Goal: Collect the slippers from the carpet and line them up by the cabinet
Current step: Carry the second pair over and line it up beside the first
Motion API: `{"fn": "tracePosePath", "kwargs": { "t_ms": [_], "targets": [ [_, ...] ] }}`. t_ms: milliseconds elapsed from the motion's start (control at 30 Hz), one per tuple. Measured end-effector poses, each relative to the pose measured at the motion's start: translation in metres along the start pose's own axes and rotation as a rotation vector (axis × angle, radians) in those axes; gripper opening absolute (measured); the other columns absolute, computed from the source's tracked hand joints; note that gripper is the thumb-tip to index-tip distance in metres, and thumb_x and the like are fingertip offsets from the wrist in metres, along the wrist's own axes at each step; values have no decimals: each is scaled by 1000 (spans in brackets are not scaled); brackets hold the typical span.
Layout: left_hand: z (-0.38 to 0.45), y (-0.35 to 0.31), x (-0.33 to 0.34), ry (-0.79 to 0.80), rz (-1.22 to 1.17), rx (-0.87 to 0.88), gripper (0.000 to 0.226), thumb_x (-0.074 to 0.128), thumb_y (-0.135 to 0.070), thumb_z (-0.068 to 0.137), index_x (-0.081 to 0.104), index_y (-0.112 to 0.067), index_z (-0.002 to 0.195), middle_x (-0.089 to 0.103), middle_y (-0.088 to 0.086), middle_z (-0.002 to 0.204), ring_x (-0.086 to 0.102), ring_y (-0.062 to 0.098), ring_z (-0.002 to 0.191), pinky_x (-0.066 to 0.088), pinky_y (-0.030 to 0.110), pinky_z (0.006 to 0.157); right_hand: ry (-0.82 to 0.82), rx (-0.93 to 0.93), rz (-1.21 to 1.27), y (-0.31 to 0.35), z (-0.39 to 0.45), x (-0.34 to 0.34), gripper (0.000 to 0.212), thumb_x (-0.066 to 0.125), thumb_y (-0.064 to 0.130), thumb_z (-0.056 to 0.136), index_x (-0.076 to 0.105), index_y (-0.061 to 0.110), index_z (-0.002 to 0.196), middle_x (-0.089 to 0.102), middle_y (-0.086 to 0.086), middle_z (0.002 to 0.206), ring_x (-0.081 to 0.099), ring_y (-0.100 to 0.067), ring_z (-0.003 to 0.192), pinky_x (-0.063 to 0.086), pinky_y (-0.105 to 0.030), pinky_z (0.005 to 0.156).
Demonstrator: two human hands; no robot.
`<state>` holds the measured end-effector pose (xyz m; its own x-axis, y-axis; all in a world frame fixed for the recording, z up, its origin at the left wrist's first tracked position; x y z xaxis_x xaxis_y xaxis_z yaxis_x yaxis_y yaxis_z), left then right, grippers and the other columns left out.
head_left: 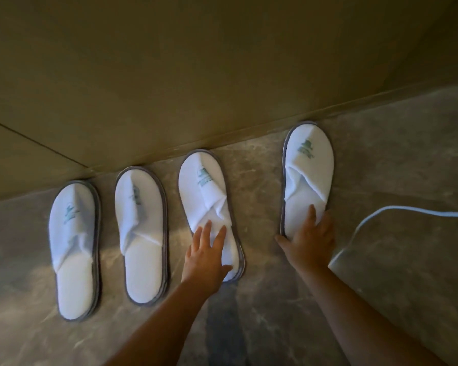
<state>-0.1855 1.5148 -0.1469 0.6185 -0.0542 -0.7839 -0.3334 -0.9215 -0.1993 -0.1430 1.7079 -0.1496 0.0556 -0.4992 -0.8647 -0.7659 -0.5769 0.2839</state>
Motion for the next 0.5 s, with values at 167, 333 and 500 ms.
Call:
{"fn": "tracePosePath", "kwargs": {
  "t_ms": [167, 333, 500],
  "targets": [
    [1, -4, 0, -6, 9, -16, 83, 54, -44, 81, -1, -25, 141, -5, 6, 155, -3, 30, 142, 15, 46, 114, -3, -46, 17, -2, 1, 1, 93, 69, 40, 69, 14, 15, 140, 10, -27, 148, 16, -41, 134, 22, -52, 108],
    [1, -5, 1, -7, 3, -27, 83, 54, -44, 81, 0, -25, 141, -5, 6, 155, -3, 30, 142, 14, 47, 114, 44, -186, -22, -15, -7, 6, 89, 66, 35, 70, 13, 22, 140, 7, -18, 151, 6, -36, 137, 14, -47, 112],
    [2, -5, 0, -4, 4, -23, 84, 55, -43, 81, 0, -24, 141, -5, 7, 155, -4, 31, 142, 15, 47, 113, 153, -286, -70, -18, -11, 10, 94, 66, 35, 69, 5, 31, 140, -3, -10, 153, 3, -36, 138, 12, -49, 112]
  ]
}}
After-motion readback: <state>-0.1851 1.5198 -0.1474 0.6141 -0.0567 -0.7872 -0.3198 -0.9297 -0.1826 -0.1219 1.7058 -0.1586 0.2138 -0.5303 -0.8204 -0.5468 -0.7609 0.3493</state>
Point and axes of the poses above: each hand's wrist, its own z-axis towards the middle knuckle, its own x-axis out of the palm, y = z × x, the point moved 2 cm from there along z, towards the middle knuckle
